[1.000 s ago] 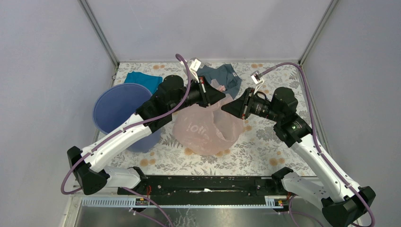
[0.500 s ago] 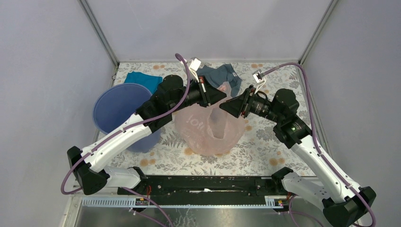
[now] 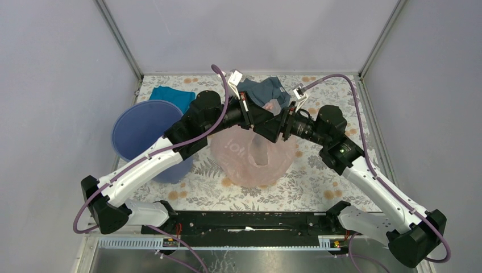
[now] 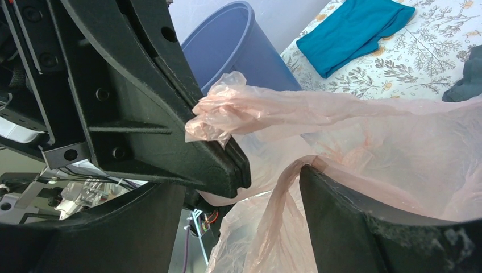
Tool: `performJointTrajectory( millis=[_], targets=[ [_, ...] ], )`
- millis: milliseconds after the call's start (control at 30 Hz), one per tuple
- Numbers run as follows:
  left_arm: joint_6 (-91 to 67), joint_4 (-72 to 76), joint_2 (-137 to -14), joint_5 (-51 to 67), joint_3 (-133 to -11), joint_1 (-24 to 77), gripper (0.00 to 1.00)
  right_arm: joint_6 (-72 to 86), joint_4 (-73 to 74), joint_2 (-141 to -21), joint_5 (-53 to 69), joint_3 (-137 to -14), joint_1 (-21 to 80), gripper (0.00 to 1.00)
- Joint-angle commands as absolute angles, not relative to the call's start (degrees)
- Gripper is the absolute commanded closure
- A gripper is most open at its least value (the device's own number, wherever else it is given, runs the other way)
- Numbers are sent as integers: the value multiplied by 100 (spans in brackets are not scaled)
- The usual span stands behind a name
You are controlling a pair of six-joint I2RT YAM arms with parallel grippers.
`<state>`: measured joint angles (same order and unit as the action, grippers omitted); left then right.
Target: Put the trash bags into the trash bin
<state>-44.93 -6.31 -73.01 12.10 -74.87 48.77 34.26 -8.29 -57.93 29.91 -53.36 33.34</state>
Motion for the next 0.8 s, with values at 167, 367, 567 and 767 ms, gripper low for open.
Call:
performJointTrajectory(
  millis=[167,367,567,767],
  targets=[
    [-4531,-334,-7246,1370,-7569,4945,100,3412,-1216,-5726,2003,-5317,3446,57],
    [-4166,-683,-6985,1211,-7559,4942,67,3460,-1167,-5630,1731,-5219,3446,100],
    [-3162,-2019,-6240,-131,-7761,4933,18,3307,-831,-5203,1238,-5010,3452,100],
    [-2403,-3791,-5514,-2601,-8001,4931,2,2927,-95,-4565,656,-4992,3447,100]
  ],
)
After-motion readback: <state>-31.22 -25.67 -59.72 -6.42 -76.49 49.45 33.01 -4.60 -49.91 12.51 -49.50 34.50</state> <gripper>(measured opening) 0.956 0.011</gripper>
